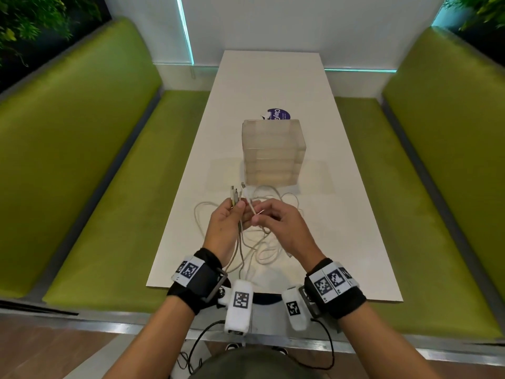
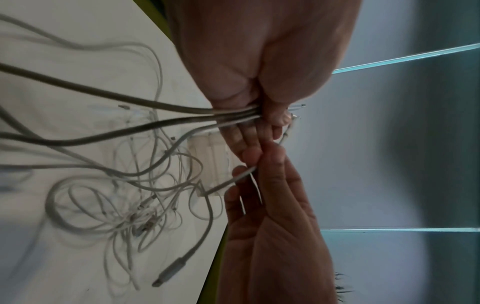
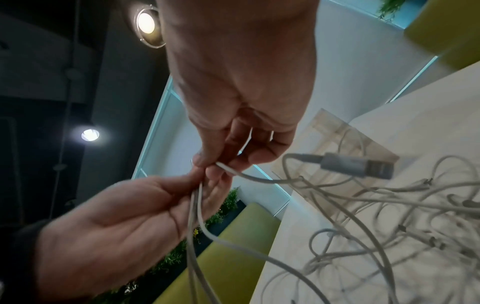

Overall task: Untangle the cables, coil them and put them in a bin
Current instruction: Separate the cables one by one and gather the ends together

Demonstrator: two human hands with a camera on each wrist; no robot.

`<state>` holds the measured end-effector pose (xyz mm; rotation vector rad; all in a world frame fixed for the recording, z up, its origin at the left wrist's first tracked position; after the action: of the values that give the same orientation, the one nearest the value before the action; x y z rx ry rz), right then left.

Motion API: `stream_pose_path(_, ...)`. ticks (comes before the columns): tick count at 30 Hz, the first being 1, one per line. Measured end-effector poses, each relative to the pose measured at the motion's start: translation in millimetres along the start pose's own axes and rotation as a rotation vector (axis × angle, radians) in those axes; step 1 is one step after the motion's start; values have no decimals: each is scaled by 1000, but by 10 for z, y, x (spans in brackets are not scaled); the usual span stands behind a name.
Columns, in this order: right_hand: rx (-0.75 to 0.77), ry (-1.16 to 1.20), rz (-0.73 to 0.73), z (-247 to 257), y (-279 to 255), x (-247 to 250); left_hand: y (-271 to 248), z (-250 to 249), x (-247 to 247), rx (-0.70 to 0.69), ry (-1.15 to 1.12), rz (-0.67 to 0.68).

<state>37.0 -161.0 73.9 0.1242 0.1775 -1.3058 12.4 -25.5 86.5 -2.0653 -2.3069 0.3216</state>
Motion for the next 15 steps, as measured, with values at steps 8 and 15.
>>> stream_pose_path(8,71,9,35,4,-8,-64,14,-22,-28,-12,-1,57)
stream_pose_path(15,-87,-612,266,-194,72,17,53,-182,98,-30,-112,-111)
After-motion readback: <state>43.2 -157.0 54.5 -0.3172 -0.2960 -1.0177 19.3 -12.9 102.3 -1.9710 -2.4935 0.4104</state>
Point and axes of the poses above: each hand's wrist, its own y-axis towards the middle knuckle, its own x-axis out of the back of the hand, z = x × y, the point moved 1 cm from there along y, towards the middle knuckle, and after that the axes turned 15 degrees about y, right-handed, at the moved point
